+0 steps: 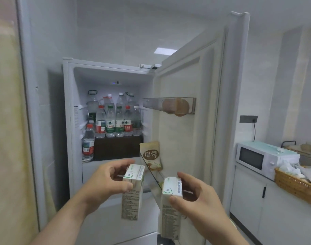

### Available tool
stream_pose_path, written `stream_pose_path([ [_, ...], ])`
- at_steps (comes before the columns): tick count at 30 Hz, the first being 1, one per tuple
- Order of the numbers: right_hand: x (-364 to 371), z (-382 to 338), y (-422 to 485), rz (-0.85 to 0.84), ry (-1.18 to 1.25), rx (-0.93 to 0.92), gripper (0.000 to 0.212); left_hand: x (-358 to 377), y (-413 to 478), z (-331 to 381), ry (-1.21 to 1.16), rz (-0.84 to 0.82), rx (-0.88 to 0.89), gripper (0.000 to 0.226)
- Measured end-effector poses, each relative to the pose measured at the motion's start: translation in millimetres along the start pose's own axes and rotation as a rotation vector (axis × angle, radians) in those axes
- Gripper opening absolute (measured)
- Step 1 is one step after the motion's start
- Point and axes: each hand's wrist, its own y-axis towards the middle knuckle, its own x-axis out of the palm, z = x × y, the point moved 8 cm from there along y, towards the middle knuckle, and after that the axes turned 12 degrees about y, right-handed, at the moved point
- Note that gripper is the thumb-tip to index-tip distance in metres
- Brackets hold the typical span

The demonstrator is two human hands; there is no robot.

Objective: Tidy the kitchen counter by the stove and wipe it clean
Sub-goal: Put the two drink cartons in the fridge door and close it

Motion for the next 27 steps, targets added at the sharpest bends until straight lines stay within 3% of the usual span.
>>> stream_pose_path([
  [8, 15.2, 2.2, 53.3, 0.191, -0.011, -0.013, 0.072, -27.0, 83.5, -16.6, -0.064, -0.132, 0.117, 0.074],
  [13, 22.5, 1.1, 89.4, 0.341, -0.002, -0.01, 0.072, -40.3, 142.0, -31.2, -0.162, -0.239, 0.187, 0.06],
  [16, 23.6, 2.7, 108.0, 0.436, -0.036, -0.025, 0.059, -43.6, 171.8, -36.3, -0.182, -0.29, 0.235, 0.06],
  [27, -1.4, 22.1, 151.3, 0.535, -0.138, 0.008, 0.057, -6.8, 260.3, -54.2, -0.217, -0.413, 0.28, 0.061],
])
